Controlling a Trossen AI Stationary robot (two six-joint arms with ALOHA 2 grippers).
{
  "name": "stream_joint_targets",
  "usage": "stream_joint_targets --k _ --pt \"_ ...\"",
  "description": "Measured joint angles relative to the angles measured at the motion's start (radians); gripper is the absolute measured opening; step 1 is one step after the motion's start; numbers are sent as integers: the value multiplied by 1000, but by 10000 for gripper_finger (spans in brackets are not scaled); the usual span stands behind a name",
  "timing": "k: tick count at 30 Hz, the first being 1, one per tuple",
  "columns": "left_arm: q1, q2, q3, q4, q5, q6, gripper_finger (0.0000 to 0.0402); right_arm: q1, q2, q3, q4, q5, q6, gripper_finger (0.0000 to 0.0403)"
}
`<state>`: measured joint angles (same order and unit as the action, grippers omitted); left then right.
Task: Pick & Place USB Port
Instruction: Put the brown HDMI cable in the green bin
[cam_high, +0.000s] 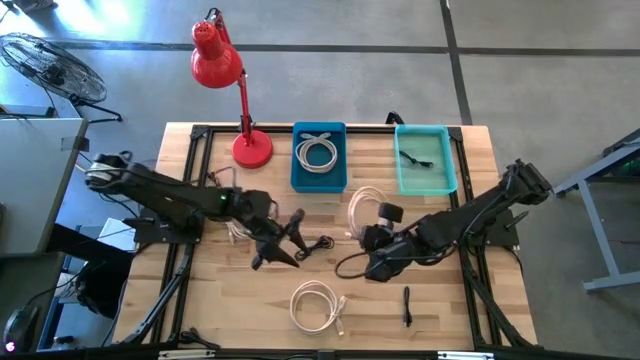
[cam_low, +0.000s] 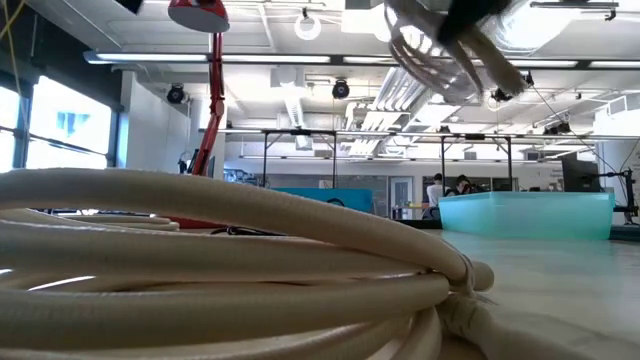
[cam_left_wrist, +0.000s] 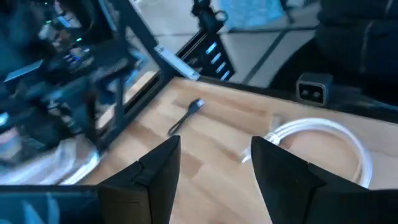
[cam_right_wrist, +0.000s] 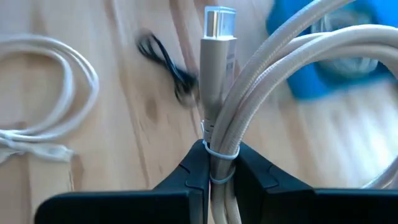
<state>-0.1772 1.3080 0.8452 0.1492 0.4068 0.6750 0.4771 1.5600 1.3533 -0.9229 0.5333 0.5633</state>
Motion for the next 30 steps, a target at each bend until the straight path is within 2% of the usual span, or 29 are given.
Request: stream_joint_targets --k 4,10,14,18,23,26,30 --pt "0 -101 0 -76 -60 10 192 31 0 69 37 22 -141 35" --pt "0 -177 0 -147 -120 85 192 68 -1 64 157 -3 -324 35" --pt "0 -179 0 -152 -138 177 192 61 -1 57 263 -115 -490 35" --pt "1 -170 0 -146 -124 334 192 32 -1 57 356 -275 -634 35" --pt "0 -172 0 -140 -57 473 192 -19 -1 57 380 -467 -703 35" --pt "0 -171 0 -132 -80 505 192 -46 -1 57 360 -496 -711 35" --pt "0 -165 0 -37 -112 527 192 -75 -1 57 362 -520 -725 35"
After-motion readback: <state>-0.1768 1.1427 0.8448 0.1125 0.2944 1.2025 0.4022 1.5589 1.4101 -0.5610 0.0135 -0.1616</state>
